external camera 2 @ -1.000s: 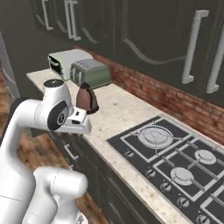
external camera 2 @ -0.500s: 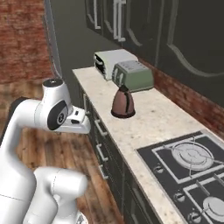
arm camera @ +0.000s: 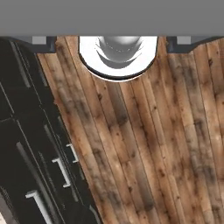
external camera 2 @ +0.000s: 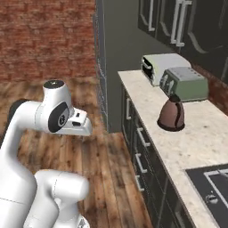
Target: Navigate to the microwave.
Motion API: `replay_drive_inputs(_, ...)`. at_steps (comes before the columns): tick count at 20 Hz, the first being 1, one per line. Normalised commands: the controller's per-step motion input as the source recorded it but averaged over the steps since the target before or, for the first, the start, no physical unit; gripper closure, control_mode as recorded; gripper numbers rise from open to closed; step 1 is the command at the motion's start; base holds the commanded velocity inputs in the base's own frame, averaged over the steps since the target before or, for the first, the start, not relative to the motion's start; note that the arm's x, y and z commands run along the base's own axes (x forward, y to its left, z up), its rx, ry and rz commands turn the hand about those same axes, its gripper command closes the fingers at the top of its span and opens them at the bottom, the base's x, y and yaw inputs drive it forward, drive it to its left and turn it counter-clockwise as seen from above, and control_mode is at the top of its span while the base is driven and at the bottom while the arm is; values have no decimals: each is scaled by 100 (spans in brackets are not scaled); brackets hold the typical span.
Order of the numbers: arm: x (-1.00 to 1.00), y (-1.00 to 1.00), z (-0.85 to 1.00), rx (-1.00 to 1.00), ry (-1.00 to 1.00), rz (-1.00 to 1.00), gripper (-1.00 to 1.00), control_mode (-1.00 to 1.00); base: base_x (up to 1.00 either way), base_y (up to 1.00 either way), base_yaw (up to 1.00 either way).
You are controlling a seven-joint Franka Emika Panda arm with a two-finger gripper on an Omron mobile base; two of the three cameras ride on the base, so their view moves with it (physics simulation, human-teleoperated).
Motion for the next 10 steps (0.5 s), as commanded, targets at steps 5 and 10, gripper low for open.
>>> replay_drive_inputs(5, 0, 0, 0, 0, 0, 0, -100, 100, 27, 72, 50)
replay_drive_inputs(10, 0, 0, 0, 0, 0, 0, -100, 100, 30, 55, 62)
